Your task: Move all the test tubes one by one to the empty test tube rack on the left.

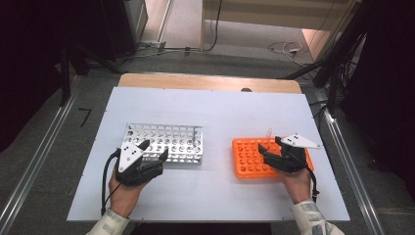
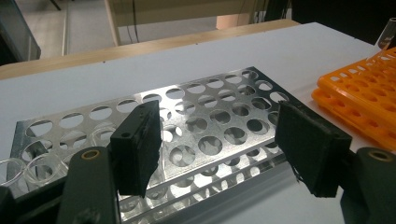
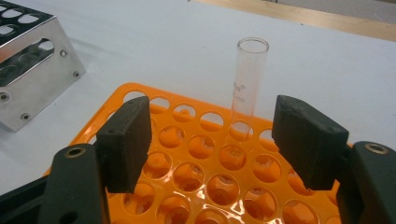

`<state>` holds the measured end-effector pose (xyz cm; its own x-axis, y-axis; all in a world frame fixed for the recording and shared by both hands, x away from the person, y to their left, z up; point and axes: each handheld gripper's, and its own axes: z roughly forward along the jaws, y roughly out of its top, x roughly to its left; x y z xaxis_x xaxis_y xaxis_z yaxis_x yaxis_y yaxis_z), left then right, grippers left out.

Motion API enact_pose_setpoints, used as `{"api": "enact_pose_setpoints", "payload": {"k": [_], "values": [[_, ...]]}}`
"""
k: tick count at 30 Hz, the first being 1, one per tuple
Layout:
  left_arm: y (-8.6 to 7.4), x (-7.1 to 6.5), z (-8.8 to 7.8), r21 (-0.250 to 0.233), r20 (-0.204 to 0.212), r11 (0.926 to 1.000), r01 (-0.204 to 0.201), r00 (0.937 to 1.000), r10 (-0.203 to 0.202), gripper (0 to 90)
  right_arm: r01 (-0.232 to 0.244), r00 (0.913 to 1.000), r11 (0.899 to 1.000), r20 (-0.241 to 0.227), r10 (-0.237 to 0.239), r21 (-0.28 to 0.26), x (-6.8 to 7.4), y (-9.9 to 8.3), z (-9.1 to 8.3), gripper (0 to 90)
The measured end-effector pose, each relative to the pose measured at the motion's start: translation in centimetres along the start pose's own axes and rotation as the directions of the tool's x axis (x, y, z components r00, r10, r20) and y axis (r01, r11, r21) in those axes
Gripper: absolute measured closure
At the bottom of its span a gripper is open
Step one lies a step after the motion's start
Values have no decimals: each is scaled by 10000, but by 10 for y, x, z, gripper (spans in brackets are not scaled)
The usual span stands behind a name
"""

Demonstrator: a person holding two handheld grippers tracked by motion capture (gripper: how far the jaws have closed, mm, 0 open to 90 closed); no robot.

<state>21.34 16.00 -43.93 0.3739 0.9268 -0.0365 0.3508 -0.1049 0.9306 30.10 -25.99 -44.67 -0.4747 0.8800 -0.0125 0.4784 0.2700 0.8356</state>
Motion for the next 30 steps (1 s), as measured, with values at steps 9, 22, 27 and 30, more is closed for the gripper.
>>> {"api": "enact_pose_setpoints", "payload": {"k": [9,22,27,30], "values": [[0,-1,0,0,30,10000,15,10000,-15,311,-92,9998,9999,178,90,110,-4,0,8,278],[-1,-2,1,11,49,10000,-22,10000,22,310,-229,9992,9993,337,219,286,-11,0,21,314],[-1,-2,1,22,56,10000,-8,10000,8,311,-340,9990,9992,308,333,230,-12,0,22,354],[-1,-3,1,23,63,10000,-4,10000,4,311,-439,9986,9987,323,430,259,-12,1,22,395]]}}
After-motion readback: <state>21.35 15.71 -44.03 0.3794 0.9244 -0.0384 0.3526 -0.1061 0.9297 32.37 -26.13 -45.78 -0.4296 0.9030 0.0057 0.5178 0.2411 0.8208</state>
